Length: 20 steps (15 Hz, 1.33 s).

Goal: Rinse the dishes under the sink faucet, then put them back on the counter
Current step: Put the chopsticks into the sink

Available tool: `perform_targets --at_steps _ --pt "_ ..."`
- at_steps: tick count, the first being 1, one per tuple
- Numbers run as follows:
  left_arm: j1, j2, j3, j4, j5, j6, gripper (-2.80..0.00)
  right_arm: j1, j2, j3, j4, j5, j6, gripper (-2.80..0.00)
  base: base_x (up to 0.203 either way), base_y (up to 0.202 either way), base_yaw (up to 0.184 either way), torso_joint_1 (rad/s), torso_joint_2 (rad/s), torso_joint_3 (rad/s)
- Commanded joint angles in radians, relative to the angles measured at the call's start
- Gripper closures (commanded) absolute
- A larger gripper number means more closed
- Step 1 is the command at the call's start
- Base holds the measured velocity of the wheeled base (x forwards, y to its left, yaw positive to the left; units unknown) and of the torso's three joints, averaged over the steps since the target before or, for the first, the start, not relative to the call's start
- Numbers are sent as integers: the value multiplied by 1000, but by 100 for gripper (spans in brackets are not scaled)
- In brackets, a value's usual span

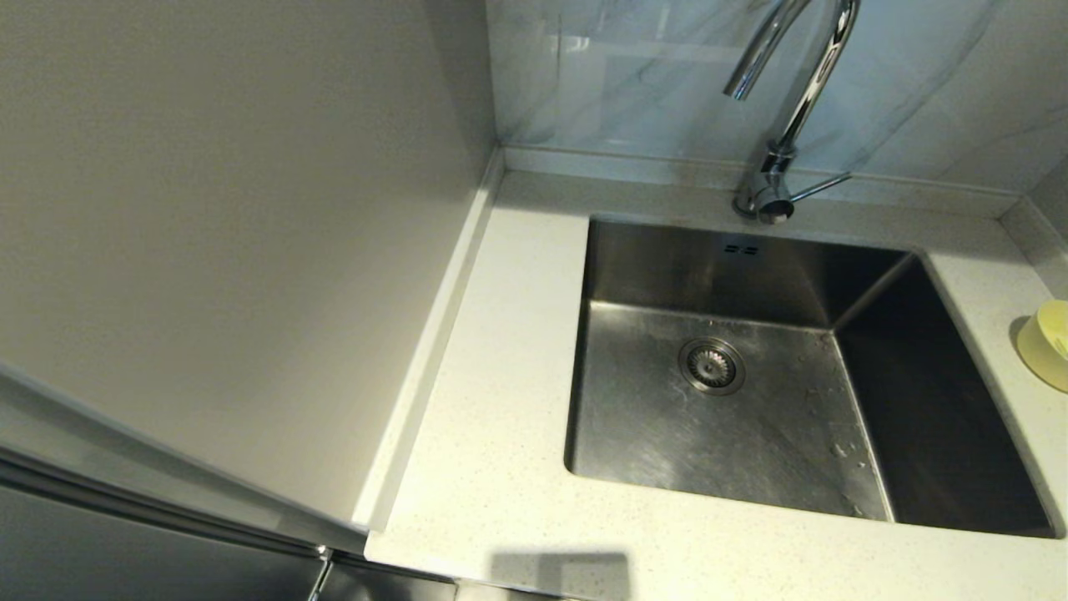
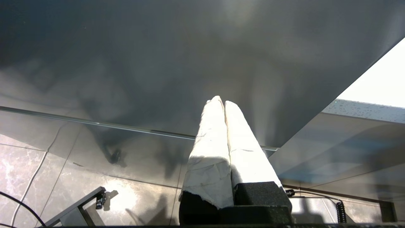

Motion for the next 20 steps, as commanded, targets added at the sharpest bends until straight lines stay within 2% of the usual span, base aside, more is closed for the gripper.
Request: perform_targets --at_steps 1,3,5,7,8,11,13,15,16,17,20 --pt "0 -3 0 -1 1 -1 0 0 191 -120 -5 -2 1 0 0 0 0 0 0 0" --pt "0 -3 0 -1 1 -1 0 0 398 -292 -20 -17 1 0 0 0 0 0 0 0" --pt "0 -3 0 -1 1 -1 0 0 621 -548 -29 -39 1 0 0 0 0 0 0 0" --pt "0 -3 0 -1 1 -1 0 -1 777 -802 26 -57 1 0 0 0 0 0 0 0" --pt "0 -3 0 -1 1 -1 0 -1 823 -907 104 -63 1 0 0 0 0 0 0 0" --pt "0 -3 0 -1 1 -1 0 -2 907 -1169 565 -73 0 0 0 0 0 0 0 0" --pt "0 -3 0 -1 1 -1 0 -2 935 -1288 827 -76 -10 0 0 0 0 0 0 0" --pt "0 -3 0 -1 1 -1 0 -37 958 -1387 1086 -80 -104 0 0 0 0 0 0 0" --pt "0 -3 0 -1 1 -1 0 -80 980 -1420 1157 -102 -177 0 0 0 0 0 0 0" --pt "0 -3 0 -1 1 -1 0 -113 1006 -1428 1172 -122 -202 0 0 0 0 0 0 0" --pt "0 -3 0 -1 1 -1 0 -203 1101 -1436 1171 -125 -204 0 0 0 0 0 0 0"
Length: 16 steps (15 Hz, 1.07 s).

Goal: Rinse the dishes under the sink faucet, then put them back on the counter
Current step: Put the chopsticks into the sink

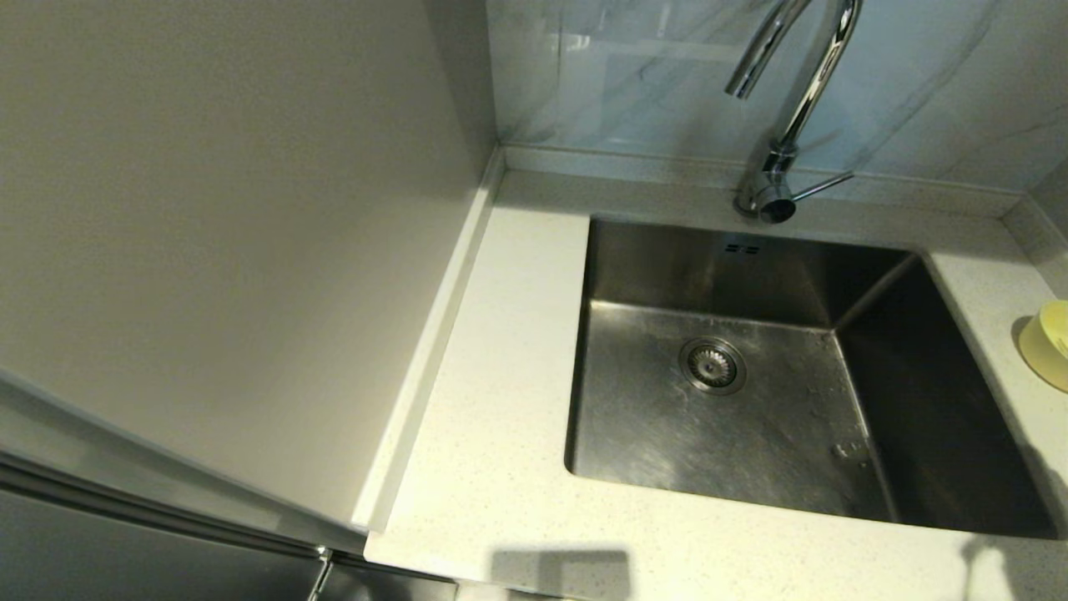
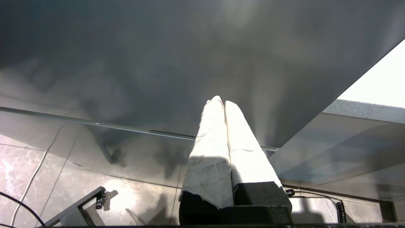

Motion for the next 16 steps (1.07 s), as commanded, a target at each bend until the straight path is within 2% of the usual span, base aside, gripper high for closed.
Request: perform_targets --at_steps 1,5,7,11,14,15,16 --pt "0 -3 0 0 1 -1 0 -65 98 -11 8 -1 -1 0 0 0 0 0 0 0" --pt "0 -3 0 0 1 -1 0 -194 208 -7 -46 28 -1 0 0 0 0 0 0 0" --pt "0 -3 0 0 1 -1 0 -227 247 6 -111 30 -1 0 0 0 0 0 0 0" --pt "0 -3 0 0 1 -1 0 -289 334 7 -160 32 -9 0 0 0 0 0 0 0" --pt "0 -3 0 0 1 -1 0 -346 393 3 -182 34 -50 0 0 0 0 0 0 0" --pt "0 -3 0 0 1 -1 0 -367 407 6 -206 42 -72 -280 0 0 0 0 0 0" --pt "0 -3 0 0 1 -1 0 -389 423 6 -222 57 -87 -280 0 0 0 0 0 0"
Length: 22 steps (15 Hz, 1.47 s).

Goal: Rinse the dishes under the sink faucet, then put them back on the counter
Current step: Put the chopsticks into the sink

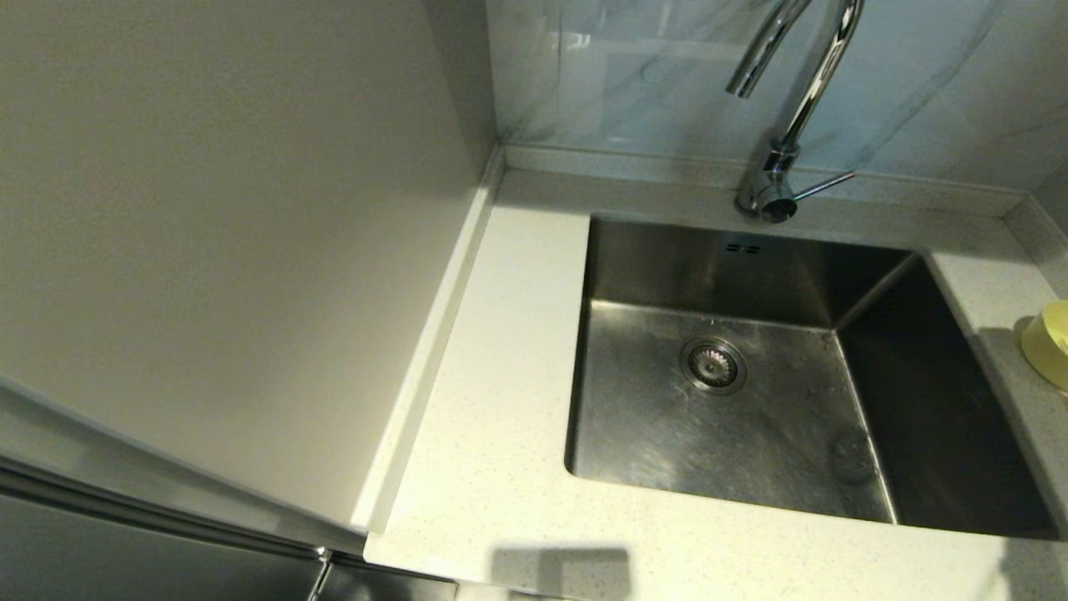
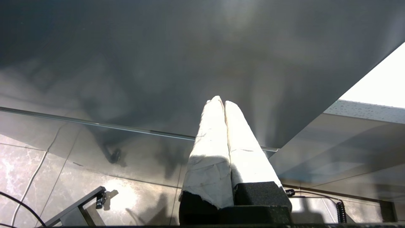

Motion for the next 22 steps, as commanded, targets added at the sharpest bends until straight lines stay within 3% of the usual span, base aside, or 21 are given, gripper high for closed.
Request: perform_targets --at_steps 1,3,6,12,22 --pt "0 -3 0 0 1 -1 0 -43 49 -4 -5 18 -28 -280 0 0 0 0 0 0" --pt "0 -3 0 0 1 -1 0 -83 84 -9 -7 27 -90 -280 0 0 0 0 0 0" --pt "0 -3 0 0 1 -1 0 -117 145 -18 -11 44 -105 -280 0 0 0 0 0 0" --pt "0 -3 0 0 1 -1 0 -174 238 -31 -9 176 -116 -280 0 0 0 0 0 0" --pt "0 -3 0 0 1 -1 0 -205 321 -50 -9 194 -168 -280 0 0 0 0 0 0"
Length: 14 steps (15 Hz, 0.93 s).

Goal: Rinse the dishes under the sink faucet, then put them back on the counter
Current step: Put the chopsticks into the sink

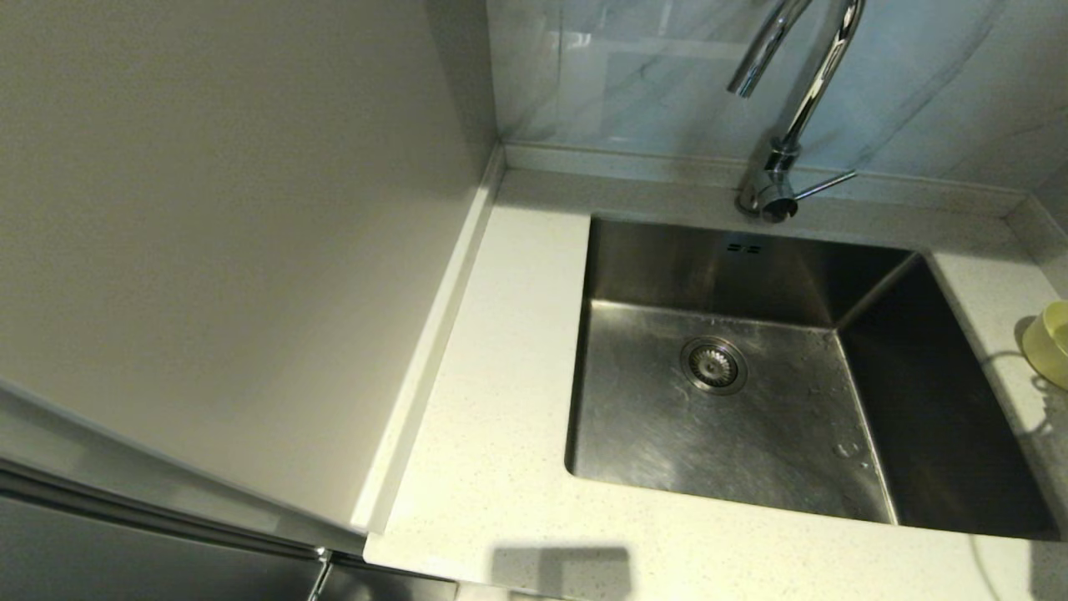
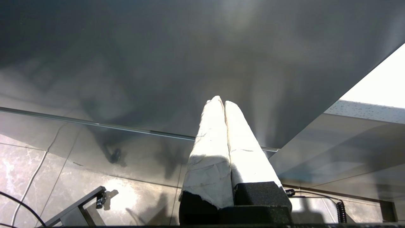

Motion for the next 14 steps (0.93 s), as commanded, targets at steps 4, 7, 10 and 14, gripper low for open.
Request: perform_targets --at_steps 4,7,10,14 --pt "0 -3 0 0 0 -1 0 -1 8 23 6 31 -64 -280 0 0 0 0 0 0" --pt "0 -3 0 0 0 -1 0 1 23 23 4 45 -86 -280 0 0 0 0 0 0" --pt "0 -3 0 0 0 -1 0 0 51 22 4 45 -85 -280 0 0 0 0 0 0" --pt "0 -3 0 0 0 -1 0 1 83 12 1 47 -86 -280 0 0 0 0 0 0"
